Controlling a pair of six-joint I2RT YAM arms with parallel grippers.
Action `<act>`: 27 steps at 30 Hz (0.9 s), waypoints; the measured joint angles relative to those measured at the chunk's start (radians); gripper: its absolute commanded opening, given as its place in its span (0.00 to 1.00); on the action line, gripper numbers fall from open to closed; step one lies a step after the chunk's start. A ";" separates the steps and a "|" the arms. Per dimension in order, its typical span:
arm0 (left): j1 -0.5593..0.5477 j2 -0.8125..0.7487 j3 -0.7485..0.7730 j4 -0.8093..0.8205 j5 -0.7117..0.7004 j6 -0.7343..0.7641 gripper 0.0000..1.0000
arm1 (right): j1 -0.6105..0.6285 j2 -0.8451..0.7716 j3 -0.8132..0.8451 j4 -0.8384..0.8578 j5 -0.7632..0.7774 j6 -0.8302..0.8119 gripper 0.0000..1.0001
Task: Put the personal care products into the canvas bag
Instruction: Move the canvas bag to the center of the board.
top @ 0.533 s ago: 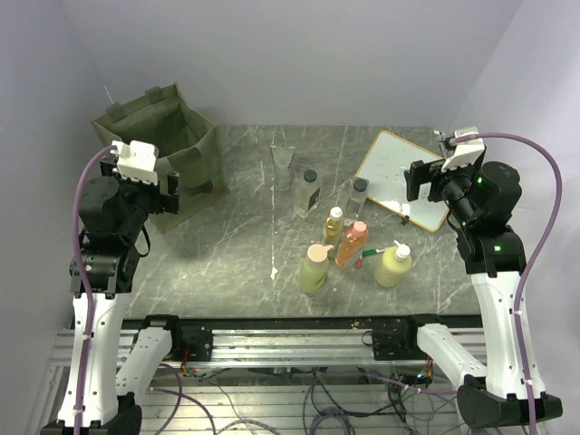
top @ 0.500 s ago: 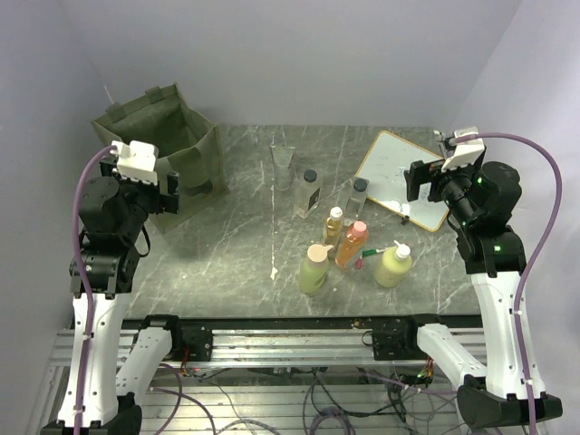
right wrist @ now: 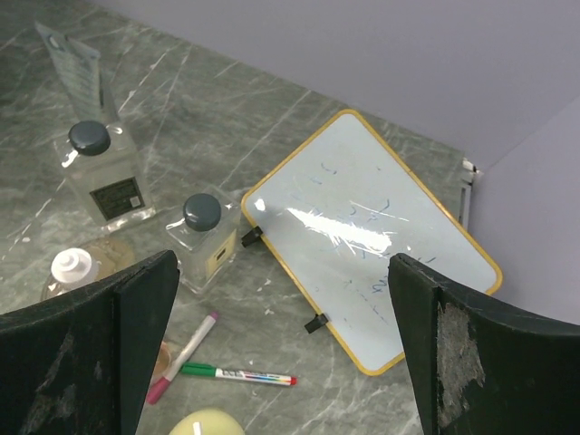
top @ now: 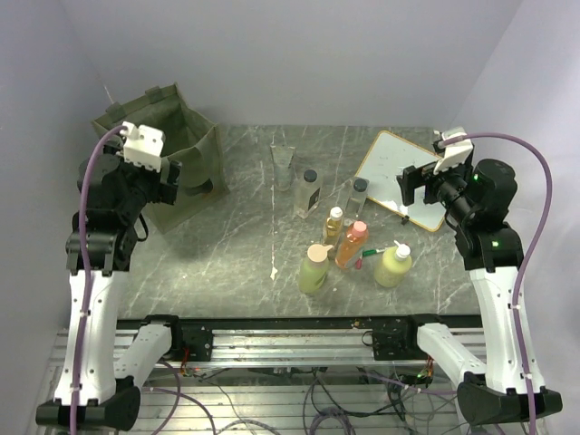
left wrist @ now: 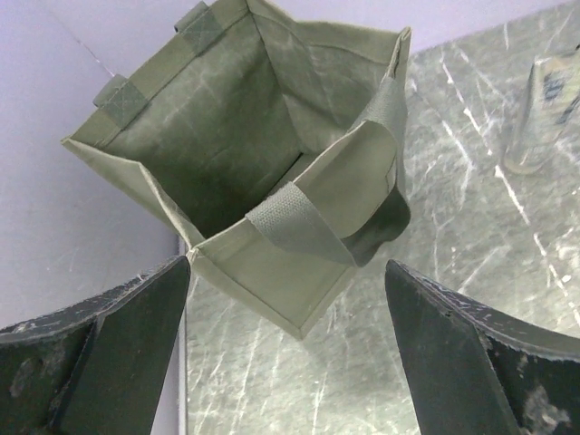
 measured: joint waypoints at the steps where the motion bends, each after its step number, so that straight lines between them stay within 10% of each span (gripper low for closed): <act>1: 0.000 0.021 0.018 -0.015 0.004 0.019 0.99 | 0.000 0.004 0.000 -0.005 -0.011 -0.003 1.00; 27: 0.000 0.511 0.344 -0.275 -0.015 0.359 0.99 | 0.000 -0.003 -0.026 -0.036 -0.149 -0.039 1.00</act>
